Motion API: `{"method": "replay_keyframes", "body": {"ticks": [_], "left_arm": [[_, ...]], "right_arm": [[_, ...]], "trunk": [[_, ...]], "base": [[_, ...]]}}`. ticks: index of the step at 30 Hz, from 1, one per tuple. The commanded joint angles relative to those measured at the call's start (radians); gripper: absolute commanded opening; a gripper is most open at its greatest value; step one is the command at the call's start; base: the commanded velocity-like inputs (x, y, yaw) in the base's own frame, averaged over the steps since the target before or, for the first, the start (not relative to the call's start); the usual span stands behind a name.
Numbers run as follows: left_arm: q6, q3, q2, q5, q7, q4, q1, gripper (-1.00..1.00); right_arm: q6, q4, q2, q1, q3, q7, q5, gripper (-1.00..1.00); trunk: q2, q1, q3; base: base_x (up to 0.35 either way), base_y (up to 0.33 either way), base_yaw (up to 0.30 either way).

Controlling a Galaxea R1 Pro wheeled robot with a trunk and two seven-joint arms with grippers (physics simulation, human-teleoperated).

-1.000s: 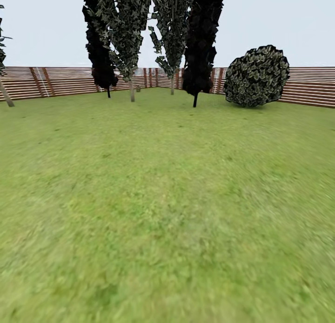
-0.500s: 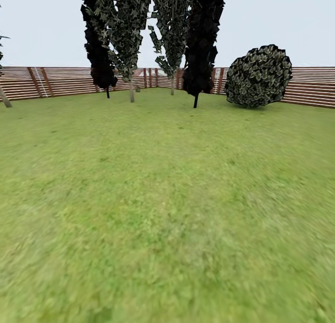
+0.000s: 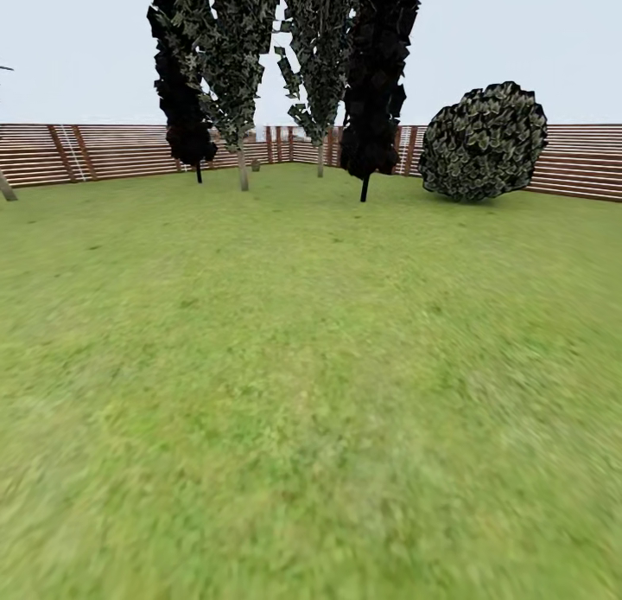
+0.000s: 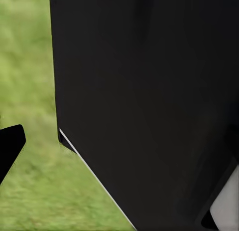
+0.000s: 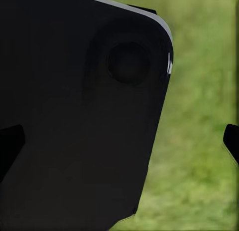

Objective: Take the three Easter eggs out of the wicker basket on the lawn in the garden, then place them on the lawn next to a single tree (choose any tree) so that all three eggs are next to the same tree and none are left in the basket.

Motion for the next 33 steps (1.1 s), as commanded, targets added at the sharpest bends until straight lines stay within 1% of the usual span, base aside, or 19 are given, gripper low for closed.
{"method": "replay_keyframes", "body": {"ticks": [1,33], "left_arm": [[0.001,0.008,-0.001,0.001,0.001,-0.001,0.000,1.00],[0.001,0.007,-0.001,-0.002,0.001,-0.001,0.000,1.00]], "right_arm": [[-0.002,0.001,0.000,-0.001,0.004,-0.001,0.007,1.00],[-0.002,0.001,0.000,-0.001,0.004,-0.001,0.007,1.00]], "trunk": [[0.000,0.001,-0.001],[0.000,0.001,-0.001]], "base": [[0.331,0.000,0.000],[0.331,0.000,0.000]]}}
